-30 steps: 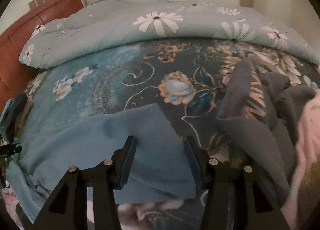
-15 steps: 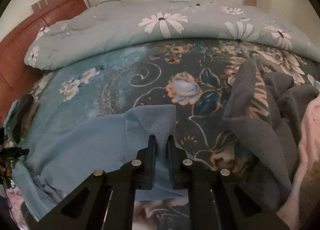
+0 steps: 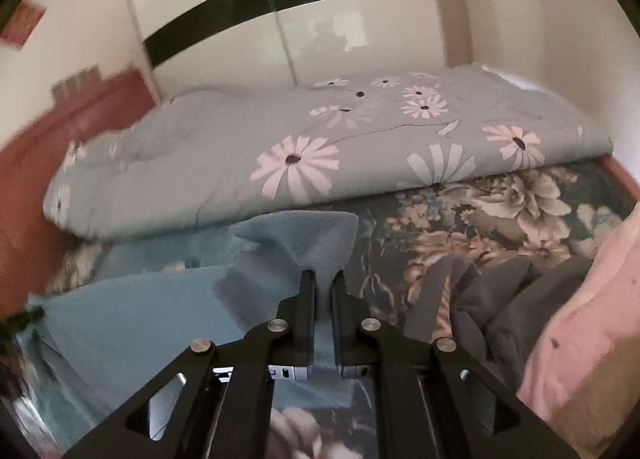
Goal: Fold clothes
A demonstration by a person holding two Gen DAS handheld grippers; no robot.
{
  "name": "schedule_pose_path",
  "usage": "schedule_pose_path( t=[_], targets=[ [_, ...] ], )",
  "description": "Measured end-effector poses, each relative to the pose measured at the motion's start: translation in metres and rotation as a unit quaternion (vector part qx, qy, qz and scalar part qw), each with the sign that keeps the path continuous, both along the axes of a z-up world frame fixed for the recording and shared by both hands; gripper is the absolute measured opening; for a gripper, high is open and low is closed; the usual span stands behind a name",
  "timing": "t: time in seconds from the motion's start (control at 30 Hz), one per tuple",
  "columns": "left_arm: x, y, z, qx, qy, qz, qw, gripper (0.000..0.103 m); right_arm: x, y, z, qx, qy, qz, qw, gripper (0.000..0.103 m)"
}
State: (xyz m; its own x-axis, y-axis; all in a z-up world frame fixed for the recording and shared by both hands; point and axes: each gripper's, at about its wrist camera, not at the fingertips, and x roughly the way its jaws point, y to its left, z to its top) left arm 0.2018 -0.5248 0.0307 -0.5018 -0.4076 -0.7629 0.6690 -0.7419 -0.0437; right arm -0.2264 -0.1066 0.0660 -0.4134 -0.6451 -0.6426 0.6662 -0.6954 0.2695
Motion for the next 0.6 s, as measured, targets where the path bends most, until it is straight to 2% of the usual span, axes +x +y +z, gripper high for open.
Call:
schedule_pose_path(
  t=[0.1, 0.23, 0.37, 0.43, 0.47, 0.5, 0.53, 0.6],
  targets=[
    [-0.016, -0.024, -0.025, 0.042, -0.012, 0.019, 0.9989, 0.024, -0.016, -0.014, -0.025, 0.014, -0.037, -0.017, 0.999, 0.007],
    [-0.033, -0.032, -0.067, 0.059, -0.052, 0.036, 0.9962, 0.026, -0.031, -0.03, -0.067, 0.048, -0.077, -0.043, 0.995, 0.007],
    [-0.034, -0.03, -0.075, 0.082, -0.033, 0.044, 0.9951, 0.029, -0.039, -0.03, -0.085, 0.051, -0.098, -0.061, 0.992, 0.008],
    [-0.028, -0.029, -0.07, 0.093, -0.019, 0.049, 0.9943, 0.039, -0.041, -0.026, -0.082, 0.055, -0.088, -0.071, 0.992, 0.012],
    [-0.023, -0.025, -0.066, 0.096, -0.007, 0.053, 0.994, 0.043, -0.041, -0.023, -0.079, 0.055, -0.078, -0.077, 0.992, 0.022],
    [-0.019, -0.022, -0.062, 0.098, 0.006, 0.057, 0.9935, 0.05, -0.04, -0.02, -0.075, 0.054, -0.068, -0.081, 0.993, 0.04],
    [-0.016, -0.019, -0.058, 0.097, 0.011, 0.056, 0.9936, 0.056, -0.038, -0.018, -0.072, 0.052, -0.061, -0.084, 0.993, 0.048],
    [-0.008, -0.006, -0.05, 0.091, 0.019, 0.059, 0.9939, 0.058, -0.035, -0.012, -0.065, 0.048, -0.051, -0.089, 0.994, 0.051]
  ],
)
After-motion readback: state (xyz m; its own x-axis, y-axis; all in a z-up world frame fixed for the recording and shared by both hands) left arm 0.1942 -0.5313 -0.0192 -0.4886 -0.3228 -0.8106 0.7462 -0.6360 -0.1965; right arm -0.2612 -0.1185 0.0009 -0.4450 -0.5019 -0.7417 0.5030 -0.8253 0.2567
